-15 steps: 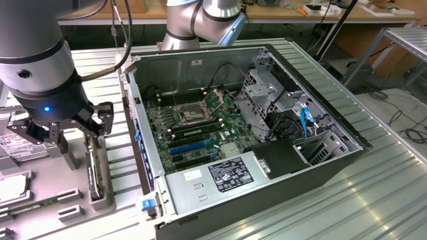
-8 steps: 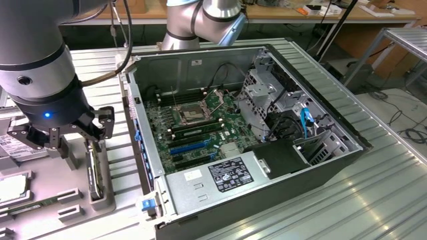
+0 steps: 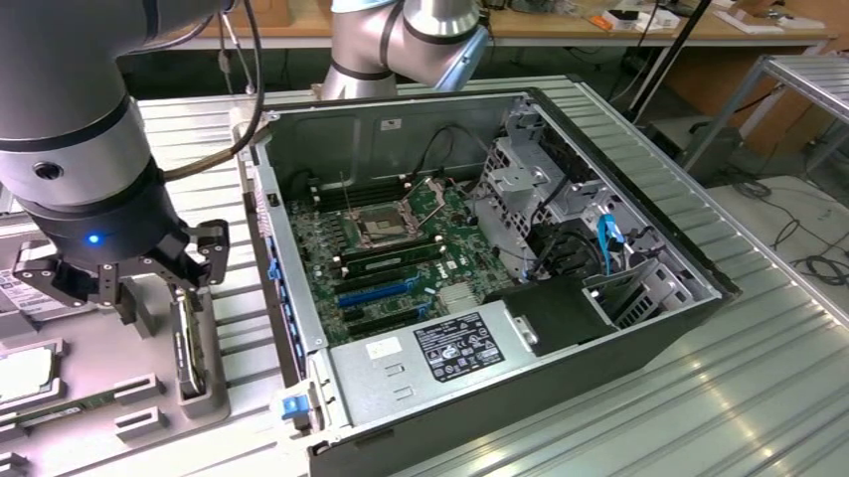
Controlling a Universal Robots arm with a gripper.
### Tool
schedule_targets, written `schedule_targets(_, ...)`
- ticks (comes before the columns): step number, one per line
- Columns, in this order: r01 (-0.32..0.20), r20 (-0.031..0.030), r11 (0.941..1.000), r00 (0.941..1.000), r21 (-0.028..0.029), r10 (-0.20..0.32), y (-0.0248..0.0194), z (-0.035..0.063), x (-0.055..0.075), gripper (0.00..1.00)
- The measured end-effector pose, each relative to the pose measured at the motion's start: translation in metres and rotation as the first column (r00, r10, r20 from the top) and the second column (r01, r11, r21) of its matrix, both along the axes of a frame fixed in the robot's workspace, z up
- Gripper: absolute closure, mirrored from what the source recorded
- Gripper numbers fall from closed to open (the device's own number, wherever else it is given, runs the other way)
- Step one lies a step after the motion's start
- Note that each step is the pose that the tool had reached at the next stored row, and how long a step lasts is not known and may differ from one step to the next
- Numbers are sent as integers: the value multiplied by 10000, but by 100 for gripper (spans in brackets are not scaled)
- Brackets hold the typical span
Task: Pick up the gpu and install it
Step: 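Pick up the gpu and move the gpu toward the slot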
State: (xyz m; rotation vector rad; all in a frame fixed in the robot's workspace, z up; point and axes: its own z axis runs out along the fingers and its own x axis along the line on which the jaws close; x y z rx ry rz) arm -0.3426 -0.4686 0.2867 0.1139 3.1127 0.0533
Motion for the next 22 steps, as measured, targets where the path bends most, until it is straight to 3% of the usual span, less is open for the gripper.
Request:
schedule_targets(14,0,-1,10000,10000,0,0,-101,-150,11,40)
schedule_targets(22,0,0,10000,10000,-1,0,-111,-181,21,40)
